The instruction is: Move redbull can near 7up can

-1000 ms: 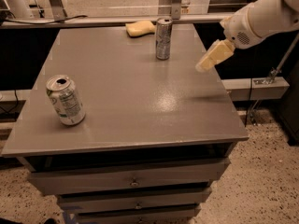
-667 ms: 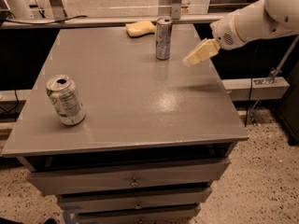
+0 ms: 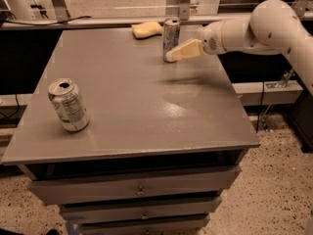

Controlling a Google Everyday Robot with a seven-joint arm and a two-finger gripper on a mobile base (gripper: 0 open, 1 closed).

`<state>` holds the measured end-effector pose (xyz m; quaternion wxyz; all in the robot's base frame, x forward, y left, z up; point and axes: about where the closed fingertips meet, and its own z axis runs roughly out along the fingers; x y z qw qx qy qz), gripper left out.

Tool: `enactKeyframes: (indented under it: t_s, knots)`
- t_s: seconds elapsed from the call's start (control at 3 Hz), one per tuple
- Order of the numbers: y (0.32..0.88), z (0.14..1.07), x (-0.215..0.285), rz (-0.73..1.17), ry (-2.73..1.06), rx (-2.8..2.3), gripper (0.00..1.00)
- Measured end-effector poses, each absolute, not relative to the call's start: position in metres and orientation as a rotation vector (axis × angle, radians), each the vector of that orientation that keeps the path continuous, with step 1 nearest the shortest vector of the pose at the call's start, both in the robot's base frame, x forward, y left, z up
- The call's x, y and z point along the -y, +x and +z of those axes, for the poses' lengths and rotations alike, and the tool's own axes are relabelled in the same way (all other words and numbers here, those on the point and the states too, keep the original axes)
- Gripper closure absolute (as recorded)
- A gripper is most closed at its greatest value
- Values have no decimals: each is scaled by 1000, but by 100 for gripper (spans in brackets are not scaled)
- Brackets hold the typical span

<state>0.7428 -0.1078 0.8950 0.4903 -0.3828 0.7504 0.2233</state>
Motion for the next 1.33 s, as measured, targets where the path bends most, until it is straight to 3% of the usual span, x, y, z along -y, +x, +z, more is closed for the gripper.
enactKeyframes:
  t_s: [0.33, 0.67, 1.33]
  knots:
    - [759, 894, 71, 641, -888, -1746, 0]
    - [773, 890, 48, 686, -876, -1702, 19]
    - [779, 894, 56, 661, -879, -1679, 64]
